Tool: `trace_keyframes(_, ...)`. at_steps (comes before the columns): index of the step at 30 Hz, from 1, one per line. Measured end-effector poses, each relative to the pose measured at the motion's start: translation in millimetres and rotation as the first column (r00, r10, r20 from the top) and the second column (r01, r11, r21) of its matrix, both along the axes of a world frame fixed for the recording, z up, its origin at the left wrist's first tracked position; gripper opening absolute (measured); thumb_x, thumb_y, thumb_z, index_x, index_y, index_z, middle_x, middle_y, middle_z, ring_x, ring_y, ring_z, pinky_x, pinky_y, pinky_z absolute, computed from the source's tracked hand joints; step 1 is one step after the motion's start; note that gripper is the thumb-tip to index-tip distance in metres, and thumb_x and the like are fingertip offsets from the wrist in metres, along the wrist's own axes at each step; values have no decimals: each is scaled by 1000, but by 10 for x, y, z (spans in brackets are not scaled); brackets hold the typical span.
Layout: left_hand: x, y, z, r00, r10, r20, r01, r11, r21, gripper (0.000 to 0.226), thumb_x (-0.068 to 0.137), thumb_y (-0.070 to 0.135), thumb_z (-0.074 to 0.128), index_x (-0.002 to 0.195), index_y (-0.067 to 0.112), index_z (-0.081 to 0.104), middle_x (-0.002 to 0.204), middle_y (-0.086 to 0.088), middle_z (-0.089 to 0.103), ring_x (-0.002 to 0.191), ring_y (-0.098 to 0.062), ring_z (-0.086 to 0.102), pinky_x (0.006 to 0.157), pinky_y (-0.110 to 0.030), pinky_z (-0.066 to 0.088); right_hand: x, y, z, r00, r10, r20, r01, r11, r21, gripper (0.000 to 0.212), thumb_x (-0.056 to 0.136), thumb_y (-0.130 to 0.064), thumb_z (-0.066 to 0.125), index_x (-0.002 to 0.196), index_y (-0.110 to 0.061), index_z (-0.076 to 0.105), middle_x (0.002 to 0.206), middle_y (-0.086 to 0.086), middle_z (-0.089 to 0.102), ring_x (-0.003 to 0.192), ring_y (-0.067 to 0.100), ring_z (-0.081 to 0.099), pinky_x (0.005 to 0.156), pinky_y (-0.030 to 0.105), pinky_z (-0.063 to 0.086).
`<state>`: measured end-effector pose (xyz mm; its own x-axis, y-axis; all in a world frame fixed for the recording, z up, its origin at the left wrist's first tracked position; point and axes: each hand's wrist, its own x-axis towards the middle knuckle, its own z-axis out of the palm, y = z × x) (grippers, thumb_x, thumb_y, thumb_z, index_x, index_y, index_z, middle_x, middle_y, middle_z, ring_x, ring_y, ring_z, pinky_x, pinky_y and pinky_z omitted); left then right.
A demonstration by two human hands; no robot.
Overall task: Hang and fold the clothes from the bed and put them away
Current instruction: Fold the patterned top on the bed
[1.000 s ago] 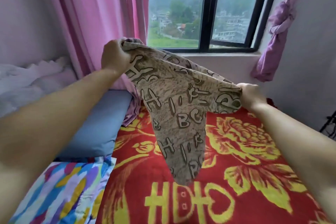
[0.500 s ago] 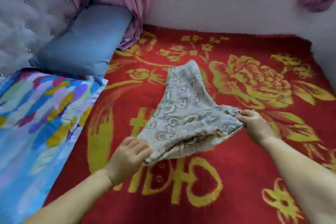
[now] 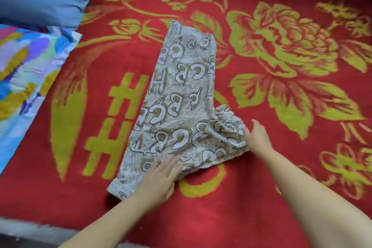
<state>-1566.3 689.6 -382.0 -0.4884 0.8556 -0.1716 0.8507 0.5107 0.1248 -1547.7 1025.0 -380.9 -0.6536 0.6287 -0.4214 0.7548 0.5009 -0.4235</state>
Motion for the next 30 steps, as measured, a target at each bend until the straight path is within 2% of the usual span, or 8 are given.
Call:
trace_keyframes(3,-73,710,-96,998,46,-31,-47,998,-46,63,79,50,61,136,24,53,146,-4,44,135,-21,43,105,-57,36,-193,30,-248,988,-147,52,152,984,-95,64,98,-42,44,144,1,30,143,24,40,132,38,39,103,43,34)
trace_keyframes(7,-141,1150,-499,969,176,171,-128,958,-257,68,97,60,20,151,30,-8,154,1,-26,143,-20,-24,109,-62,-13,-183,50,-501,990,-65,126,69,997,-26,41,96,-38,48,117,-3,52,121,22,59,114,39,53,83,38,40)
trace_keyframes(11,-57,1159,-724,933,187,307,-56,920,-389,71,96,62,13,146,29,-24,148,3,-38,134,-18,-39,106,-63,-21,51,105,-620,996,-76,35,72,991,115,22,98,-30,45,89,-11,53,101,21,63,96,38,57,68,38,34)
trace_keyframes(17,-134,1054,-602,877,168,450,-5,940,-341,70,97,60,17,150,29,-17,152,4,-34,135,-15,-38,106,-58,-25,-53,19,-395,996,-92,-2,92,996,-6,23,101,-26,38,94,-6,48,94,20,59,95,39,55,68,38,32)
trace_keyframes(21,-140,976,-630,841,153,519,-50,977,-208,69,98,57,21,152,28,-11,155,4,-29,133,-12,-39,107,-52,-27,-389,-242,71,948,69,-311,-79,997,-20,28,100,-24,44,74,-20,35,60,-1,41,57,16,43,50,27,25)
trace_keyframes(24,-92,863,-609,843,132,522,-102,991,-86,70,99,54,27,153,21,0,160,-1,-14,143,-15,-25,113,-43,-23,-823,-778,283,880,199,-432,-251,966,-66,33,100,-25,47,71,-29,33,55,-7,38,43,3,38,43,19,27)
trace_keyframes(27,-90,636,-487,800,148,582,-135,989,-65,54,97,50,36,140,18,38,152,-7,27,143,-23,16,118,-40,10,-1162,-1377,232,921,283,-267,-359,882,-305,22,101,-37,43,93,-19,51,78,-4,57,59,-1,56,51,16,40)
trace_keyframes(30,-241,277,-276,836,77,543,-186,971,149,37,95,35,40,108,8,62,108,-11,60,103,-29,55,87,-39,45,-1209,-1668,139,910,299,-286,-350,925,-147,32,103,-32,36,106,-9,59,93,4,65,88,23,64,73,37,49)
